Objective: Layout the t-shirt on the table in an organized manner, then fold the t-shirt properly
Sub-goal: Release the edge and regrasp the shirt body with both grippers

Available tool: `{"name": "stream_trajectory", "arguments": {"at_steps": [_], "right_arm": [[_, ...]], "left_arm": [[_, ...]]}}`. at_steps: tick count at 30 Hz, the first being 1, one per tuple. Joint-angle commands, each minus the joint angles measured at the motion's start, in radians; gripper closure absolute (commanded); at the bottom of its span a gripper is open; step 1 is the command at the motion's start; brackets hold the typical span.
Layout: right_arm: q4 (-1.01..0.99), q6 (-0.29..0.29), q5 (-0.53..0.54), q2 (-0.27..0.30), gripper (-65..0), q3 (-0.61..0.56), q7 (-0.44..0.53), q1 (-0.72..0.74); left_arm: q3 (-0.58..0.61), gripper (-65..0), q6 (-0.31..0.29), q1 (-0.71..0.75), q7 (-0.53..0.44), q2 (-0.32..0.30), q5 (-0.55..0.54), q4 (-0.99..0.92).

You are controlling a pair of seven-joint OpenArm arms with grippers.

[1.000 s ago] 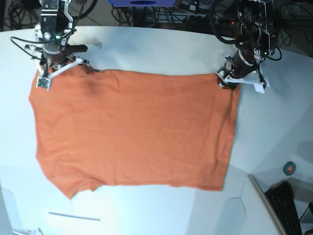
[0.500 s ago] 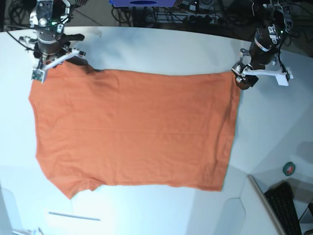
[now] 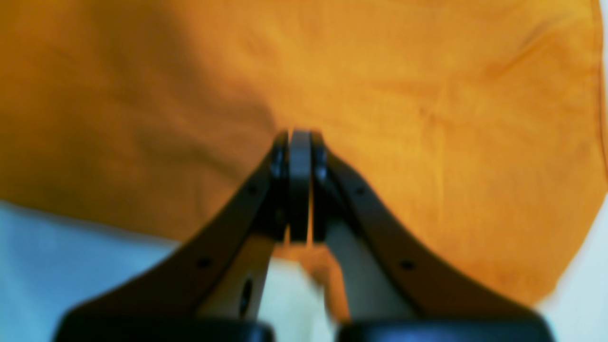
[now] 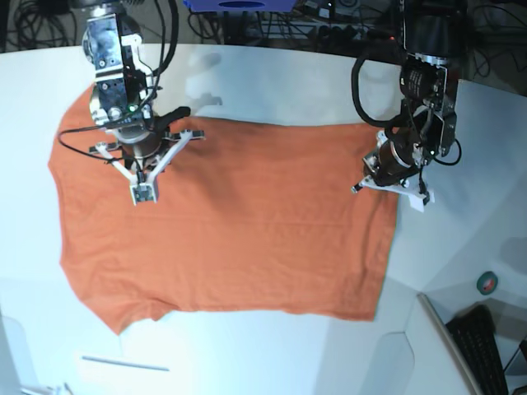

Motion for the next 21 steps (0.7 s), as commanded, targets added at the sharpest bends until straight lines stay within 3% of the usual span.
{"name": "stream_trajectory", "arguments": {"at_steps": [1,5,9,11,15,21], "right_arm": [[-0.027,-0.002,-0.001,0.0,0.0,0.0,0.011,0.023],[-0.139,-0.002,-0.001,0.014,0.0,0.057,0.017,0.075],[-0.205,-0.002,-0.001,0.019,0.0,0.139,0.017,0.117],[-0.22,-0.002,-0.001,0.02,0.0,0.159,0.017,0.128],[-0.215,0.003,-0.001,0.034,0.0,0.159,0.017,0.121],[-0.212,0.005,-0.001,0.04,0.0,0.158,0.017,0.111]], "left_arm": [[0.018,0.0,-0.011,-0.029,-0.002,-0.005,-0.006,-0.011],[0.082,0.0,-0.011,-0.095,-0.024,-0.002,-0.006,-0.106],[0.169,0.0,-0.011,-0.147,-0.146,-0.017,-0.006,-0.189],[0.182,0.0,-0.011,-0.158,-0.128,-0.034,-0.01,-0.189],[0.111,0.0,-0.011,-0.089,-0.05,-0.037,-0.009,-0.085],[-0.019,0.0,-0.011,0.063,-0.038,-0.048,-0.007,0.075]]}}
